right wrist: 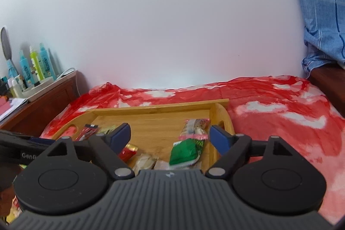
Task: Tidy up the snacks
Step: 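Withdraw both grippers from the tray toward the remaining snacks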
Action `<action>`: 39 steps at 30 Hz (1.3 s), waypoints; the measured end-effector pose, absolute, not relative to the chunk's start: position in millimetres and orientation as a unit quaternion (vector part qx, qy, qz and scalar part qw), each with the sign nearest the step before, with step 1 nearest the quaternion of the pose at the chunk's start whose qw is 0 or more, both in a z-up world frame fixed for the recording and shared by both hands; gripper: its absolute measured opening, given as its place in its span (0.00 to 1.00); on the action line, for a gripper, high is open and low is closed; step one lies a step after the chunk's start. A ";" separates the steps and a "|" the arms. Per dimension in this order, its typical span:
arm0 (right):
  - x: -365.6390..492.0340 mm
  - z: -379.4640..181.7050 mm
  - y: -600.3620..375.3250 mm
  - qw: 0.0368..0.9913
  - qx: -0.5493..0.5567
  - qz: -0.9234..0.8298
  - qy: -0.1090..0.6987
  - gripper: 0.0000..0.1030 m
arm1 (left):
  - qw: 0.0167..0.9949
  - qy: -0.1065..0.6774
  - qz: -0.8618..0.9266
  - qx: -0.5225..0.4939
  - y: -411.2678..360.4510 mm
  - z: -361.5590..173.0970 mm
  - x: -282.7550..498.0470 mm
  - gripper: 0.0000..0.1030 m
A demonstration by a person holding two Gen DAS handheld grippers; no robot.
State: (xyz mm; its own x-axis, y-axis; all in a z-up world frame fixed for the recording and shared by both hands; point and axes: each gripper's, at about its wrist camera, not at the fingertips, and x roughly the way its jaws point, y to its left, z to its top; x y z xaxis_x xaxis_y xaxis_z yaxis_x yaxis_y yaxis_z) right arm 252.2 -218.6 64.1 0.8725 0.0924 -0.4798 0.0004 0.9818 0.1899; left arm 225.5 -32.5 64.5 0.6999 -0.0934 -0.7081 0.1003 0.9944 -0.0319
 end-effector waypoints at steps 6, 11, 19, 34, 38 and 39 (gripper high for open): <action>220.7 67.1 -200.1 0.969 0.049 0.031 0.239 0.92 | 0.923 0.380 -0.053 0.001 -25.6 67.9 198.4 0.91; 198.3 65.8 -188.6 0.969 0.045 0.040 0.239 0.96 | 0.924 0.378 -0.052 -0.006 -17.5 69.7 178.0 0.91; 160.4 59.5 -171.9 0.969 0.041 0.039 0.239 1.00 | 0.928 0.368 -0.053 -0.021 -6.1 65.6 137.9 0.99; 111.1 36.6 -126.1 0.966 0.013 0.025 0.258 1.00 | 0.945 0.324 -0.020 -0.043 33.4 53.2 68.7 1.00; 104.8 29.9 -114.8 0.966 -0.001 0.015 0.257 1.00 | 0.942 0.334 0.003 -0.039 51.0 46.5 66.1 1.00; 104.1 29.0 -112.3 0.967 -0.005 0.007 0.254 1.00 | 0.941 0.336 0.009 -0.037 54.6 44.8 66.1 0.99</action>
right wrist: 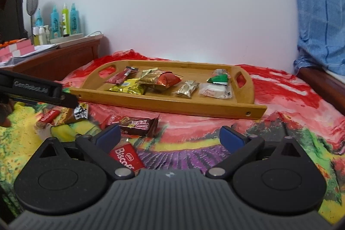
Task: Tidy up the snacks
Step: 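Withdraw both grippers from the tray toward the remaining snacks, then grasp a red Biscoff packet with left gripper while right grasps another Biscoff packet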
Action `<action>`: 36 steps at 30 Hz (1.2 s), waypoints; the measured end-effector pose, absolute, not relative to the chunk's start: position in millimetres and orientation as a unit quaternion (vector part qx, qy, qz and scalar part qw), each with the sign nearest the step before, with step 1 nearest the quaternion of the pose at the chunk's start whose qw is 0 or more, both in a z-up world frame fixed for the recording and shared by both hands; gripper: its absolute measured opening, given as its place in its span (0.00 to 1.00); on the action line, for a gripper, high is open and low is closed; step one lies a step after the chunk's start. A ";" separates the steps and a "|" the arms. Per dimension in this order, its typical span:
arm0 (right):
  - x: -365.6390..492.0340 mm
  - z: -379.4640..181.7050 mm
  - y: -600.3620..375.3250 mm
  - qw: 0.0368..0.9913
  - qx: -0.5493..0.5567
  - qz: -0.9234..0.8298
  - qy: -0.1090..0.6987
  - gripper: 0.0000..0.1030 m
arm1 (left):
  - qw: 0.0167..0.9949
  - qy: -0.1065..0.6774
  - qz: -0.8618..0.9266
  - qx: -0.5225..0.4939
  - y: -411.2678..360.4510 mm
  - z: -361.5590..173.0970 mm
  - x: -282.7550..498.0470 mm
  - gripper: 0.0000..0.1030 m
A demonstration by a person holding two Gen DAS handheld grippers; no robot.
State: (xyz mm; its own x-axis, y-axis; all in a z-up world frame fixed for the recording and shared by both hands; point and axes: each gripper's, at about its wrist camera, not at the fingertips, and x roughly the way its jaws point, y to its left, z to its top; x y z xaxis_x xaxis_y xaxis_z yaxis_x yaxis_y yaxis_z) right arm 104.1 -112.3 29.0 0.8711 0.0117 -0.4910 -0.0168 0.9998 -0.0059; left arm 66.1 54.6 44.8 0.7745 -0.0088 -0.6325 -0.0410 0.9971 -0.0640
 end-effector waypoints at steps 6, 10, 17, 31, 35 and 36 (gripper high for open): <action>107.0 20.1 -107.1 0.963 0.003 0.006 0.268 1.00 | 0.936 0.348 0.031 -0.038 73.7 33.6 65.7 0.97; 109.3 16.1 -102.5 0.963 0.002 0.009 0.269 0.99 | 0.932 0.358 0.051 -0.043 81.2 26.9 70.3 0.95; 111.4 14.6 -101.6 0.963 0.011 0.008 0.270 0.87 | 0.914 0.386 0.113 -0.053 94.0 11.4 80.4 0.55; 106.1 5.7 -78.7 0.953 -0.012 0.062 0.296 0.70 | 0.916 0.391 0.076 -0.050 86.4 14.4 82.2 0.31; 105.0 5.7 -76.9 0.952 -0.018 0.064 0.299 0.63 | 0.917 0.392 0.056 -0.041 77.4 16.8 76.9 0.31; 105.2 5.3 -76.9 0.951 -0.019 0.064 0.301 0.60 | 0.917 0.393 0.052 -0.043 75.5 17.2 75.3 0.31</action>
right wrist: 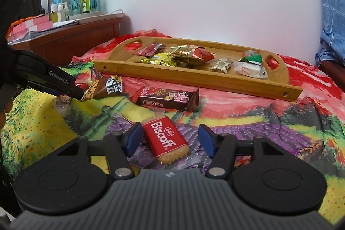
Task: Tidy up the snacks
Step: 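Grasp a red Biscoff packet with left gripper while right grasps another Biscoff packet, then carry both Biscoff packets onto the tray and open both grippers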
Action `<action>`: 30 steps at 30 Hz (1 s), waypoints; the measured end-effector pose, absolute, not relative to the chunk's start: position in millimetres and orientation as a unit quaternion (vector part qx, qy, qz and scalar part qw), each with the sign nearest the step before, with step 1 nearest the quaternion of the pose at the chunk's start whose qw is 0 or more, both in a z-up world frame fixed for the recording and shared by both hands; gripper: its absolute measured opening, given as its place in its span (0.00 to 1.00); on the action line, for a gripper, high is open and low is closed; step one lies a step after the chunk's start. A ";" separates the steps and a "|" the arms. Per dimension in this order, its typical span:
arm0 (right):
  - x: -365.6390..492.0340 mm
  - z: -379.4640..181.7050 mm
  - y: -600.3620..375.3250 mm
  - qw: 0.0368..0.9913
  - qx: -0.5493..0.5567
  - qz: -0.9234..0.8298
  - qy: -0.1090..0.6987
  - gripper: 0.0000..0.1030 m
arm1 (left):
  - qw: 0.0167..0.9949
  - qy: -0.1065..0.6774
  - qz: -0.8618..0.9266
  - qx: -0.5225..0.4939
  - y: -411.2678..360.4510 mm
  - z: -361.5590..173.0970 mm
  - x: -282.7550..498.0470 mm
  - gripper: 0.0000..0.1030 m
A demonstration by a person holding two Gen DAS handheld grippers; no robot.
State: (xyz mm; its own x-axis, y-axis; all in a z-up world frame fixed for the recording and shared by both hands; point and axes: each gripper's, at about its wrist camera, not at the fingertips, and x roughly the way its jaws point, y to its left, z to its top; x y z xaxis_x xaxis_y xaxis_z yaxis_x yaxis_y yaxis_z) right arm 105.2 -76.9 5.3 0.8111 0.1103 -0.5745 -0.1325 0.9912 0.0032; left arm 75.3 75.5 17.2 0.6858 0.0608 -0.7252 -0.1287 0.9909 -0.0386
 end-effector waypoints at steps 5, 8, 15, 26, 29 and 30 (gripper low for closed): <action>104.0 7.1 -74.4 0.950 -0.024 0.077 0.302 0.43 | 0.918 0.393 0.035 -0.049 67.4 22.0 67.9 0.31; 102.7 9.4 -74.6 0.950 -0.024 0.086 0.300 0.32 | 0.921 0.387 0.025 -0.043 60.9 27.8 64.6 0.31; 101.8 14.3 -80.4 0.953 -0.016 0.074 0.294 0.24 | 0.926 0.375 0.014 -0.036 53.0 37.5 60.2 0.31; 97.2 8.7 -63.1 0.953 -0.065 0.074 0.286 0.52 | 0.925 0.377 0.012 -0.036 50.2 35.8 58.6 0.31; 99.5 7.4 -64.4 0.953 -0.062 0.068 0.288 0.54 | 0.927 0.374 0.011 -0.029 45.8 35.0 57.6 0.31; 99.9 7.1 -64.9 0.953 -0.060 0.068 0.289 0.54 | 0.927 0.373 0.010 -0.026 43.7 34.7 57.1 0.31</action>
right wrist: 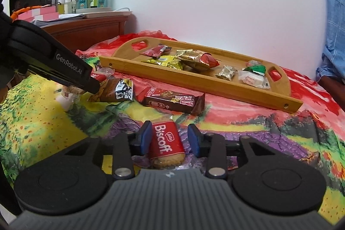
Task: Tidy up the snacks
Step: 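Carry both Biscoff packets onto the tray and open both grippers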
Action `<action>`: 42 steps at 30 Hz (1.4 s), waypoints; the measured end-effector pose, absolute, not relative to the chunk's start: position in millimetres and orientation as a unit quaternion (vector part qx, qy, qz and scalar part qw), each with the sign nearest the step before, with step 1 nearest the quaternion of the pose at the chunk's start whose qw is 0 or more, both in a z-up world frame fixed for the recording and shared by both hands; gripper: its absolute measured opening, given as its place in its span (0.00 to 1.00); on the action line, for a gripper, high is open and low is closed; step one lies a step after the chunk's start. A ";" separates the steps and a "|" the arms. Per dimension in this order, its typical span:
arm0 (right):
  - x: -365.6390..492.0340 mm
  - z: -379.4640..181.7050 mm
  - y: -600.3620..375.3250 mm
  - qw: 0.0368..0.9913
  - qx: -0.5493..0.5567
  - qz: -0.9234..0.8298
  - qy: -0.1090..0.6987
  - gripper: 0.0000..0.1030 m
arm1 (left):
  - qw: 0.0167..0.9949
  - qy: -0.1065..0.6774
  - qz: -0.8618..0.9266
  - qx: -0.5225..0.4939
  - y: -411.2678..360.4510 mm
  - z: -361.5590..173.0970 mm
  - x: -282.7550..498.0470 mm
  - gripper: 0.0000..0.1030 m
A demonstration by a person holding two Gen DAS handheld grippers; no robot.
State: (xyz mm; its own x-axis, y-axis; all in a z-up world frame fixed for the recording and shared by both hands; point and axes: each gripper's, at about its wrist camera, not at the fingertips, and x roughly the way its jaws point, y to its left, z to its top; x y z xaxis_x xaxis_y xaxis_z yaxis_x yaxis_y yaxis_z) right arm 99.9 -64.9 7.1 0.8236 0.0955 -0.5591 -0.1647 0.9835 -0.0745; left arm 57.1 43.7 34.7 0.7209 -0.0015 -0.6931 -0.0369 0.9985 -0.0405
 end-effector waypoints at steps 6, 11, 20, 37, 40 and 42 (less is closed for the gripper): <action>97.4 4.1 -60.2 0.949 -0.069 0.080 0.297 0.55 | 0.929 0.369 0.002 -0.019 36.9 34.5 54.8 0.31; 95.7 5.1 -58.7 0.949 -0.073 0.078 0.296 0.47 | 0.932 0.361 -0.006 -0.011 30.7 36.7 54.5 0.31; 96.0 10.5 -69.2 0.952 -0.045 0.062 0.296 0.40 | 0.938 0.345 -0.021 -0.015 21.9 47.4 60.3 0.31; 99.2 35.1 -91.2 0.968 -0.006 0.033 0.250 0.39 | 0.942 0.333 -0.019 -0.033 23.5 57.8 69.3 0.31; 109.5 44.3 -102.4 0.971 0.013 0.017 0.239 0.39 | 0.943 0.329 -0.018 -0.037 23.1 64.6 78.8 0.31; 118.3 49.7 -111.4 0.972 0.026 0.006 0.234 0.39 | 0.945 0.325 -0.018 -0.038 21.5 69.4 85.6 0.31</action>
